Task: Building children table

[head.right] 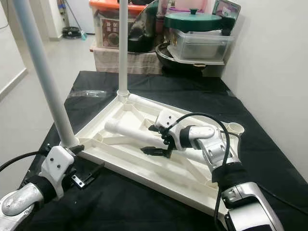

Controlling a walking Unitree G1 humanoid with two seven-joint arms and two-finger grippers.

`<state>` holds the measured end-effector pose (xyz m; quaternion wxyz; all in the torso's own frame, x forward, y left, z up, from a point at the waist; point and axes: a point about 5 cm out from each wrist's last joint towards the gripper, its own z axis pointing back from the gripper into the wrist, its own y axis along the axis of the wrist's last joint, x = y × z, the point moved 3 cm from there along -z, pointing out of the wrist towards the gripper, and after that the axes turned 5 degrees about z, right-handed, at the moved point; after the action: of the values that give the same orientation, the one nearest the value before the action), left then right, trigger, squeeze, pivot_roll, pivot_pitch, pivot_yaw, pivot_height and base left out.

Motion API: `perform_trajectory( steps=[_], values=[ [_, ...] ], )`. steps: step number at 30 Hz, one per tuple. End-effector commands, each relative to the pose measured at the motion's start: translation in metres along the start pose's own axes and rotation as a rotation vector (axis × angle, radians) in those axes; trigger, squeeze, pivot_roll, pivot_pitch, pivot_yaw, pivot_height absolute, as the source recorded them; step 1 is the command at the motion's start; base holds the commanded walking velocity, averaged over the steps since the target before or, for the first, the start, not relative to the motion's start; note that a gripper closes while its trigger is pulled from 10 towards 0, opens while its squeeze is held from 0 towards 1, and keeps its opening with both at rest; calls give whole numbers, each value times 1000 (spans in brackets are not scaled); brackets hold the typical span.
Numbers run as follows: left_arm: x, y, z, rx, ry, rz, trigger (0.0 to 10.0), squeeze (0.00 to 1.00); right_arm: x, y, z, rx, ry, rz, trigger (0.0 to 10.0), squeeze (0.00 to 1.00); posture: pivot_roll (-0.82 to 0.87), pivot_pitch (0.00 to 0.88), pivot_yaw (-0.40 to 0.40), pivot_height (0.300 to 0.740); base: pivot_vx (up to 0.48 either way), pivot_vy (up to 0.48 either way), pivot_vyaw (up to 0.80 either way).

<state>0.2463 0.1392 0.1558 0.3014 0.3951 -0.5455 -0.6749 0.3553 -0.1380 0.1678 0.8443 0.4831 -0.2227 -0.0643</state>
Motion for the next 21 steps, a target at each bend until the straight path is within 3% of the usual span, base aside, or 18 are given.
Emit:
perform_trajectory(
  steps=[1,16,19,21],
  values=[
    [4,-6,0,-14,-6,13,10000,0,6,1,4,0,-27,10,10000,0,46,0,-98,740,0,0,0],
    [-9,-11,-2,-17,103,33,10000,0,2,8,7,68,2,0,10000,0,48,0,-101,740,0,0,0],
    [-21,-11,-4,3,213,33,10000,0,-1,25,-16,204,-135,-85,10000,0,48,0,-99,740,0,-95,0],
    [-23,-10,-4,17,236,36,10000,0,-3,31,-23,259,-173,-123,10000,0,48,0,-99,740,0,-315,0]
  ],
)
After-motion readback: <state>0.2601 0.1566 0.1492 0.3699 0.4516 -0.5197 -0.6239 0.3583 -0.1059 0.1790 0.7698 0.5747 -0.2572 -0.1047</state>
